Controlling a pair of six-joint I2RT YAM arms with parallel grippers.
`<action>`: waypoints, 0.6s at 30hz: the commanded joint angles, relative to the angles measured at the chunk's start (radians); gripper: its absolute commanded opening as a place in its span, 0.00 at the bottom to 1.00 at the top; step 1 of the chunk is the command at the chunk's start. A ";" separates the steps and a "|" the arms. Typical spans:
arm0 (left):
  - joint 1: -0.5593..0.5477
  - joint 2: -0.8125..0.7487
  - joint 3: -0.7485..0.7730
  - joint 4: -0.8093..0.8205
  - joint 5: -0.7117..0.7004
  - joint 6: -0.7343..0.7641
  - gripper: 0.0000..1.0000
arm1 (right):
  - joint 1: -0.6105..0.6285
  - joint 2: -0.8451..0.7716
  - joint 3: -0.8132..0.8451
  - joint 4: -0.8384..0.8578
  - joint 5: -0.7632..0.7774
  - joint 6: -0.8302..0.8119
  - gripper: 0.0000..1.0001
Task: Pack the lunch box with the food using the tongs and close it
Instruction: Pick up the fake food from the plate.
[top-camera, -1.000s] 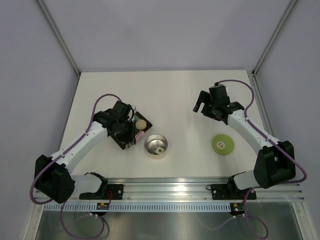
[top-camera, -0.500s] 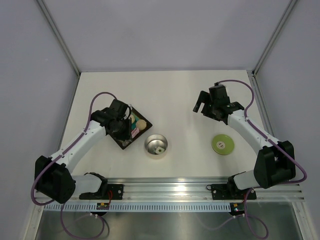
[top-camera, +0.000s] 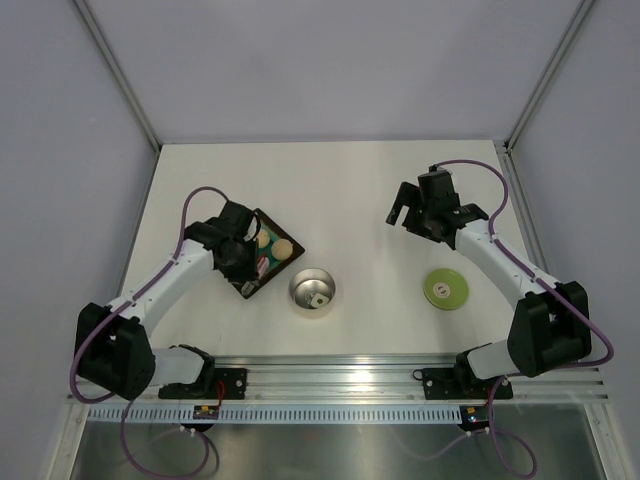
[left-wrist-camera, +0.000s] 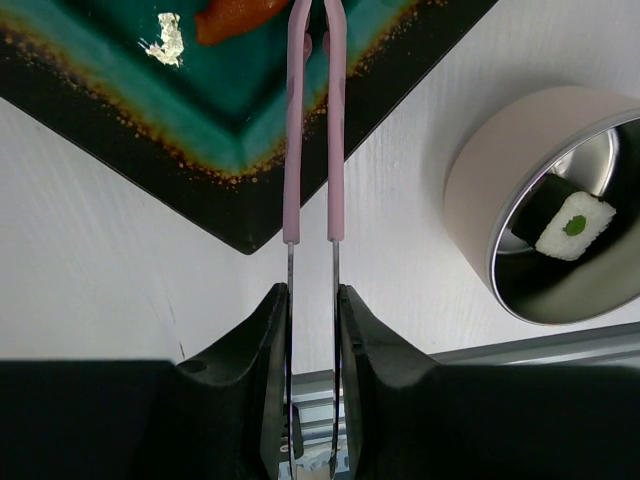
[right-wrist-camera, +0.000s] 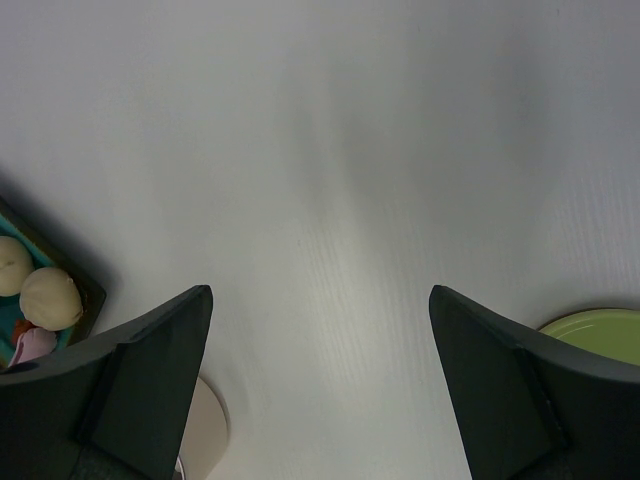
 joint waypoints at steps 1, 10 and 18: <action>0.006 -0.056 0.022 0.044 -0.022 -0.011 0.00 | 0.004 -0.026 0.002 0.023 -0.012 0.004 0.97; 0.020 -0.085 0.088 0.023 0.021 0.006 0.00 | 0.003 -0.017 0.010 0.023 -0.016 0.004 0.97; 0.023 -0.091 0.098 -0.063 -0.083 0.064 0.09 | 0.004 -0.022 0.011 0.015 -0.002 -0.003 0.97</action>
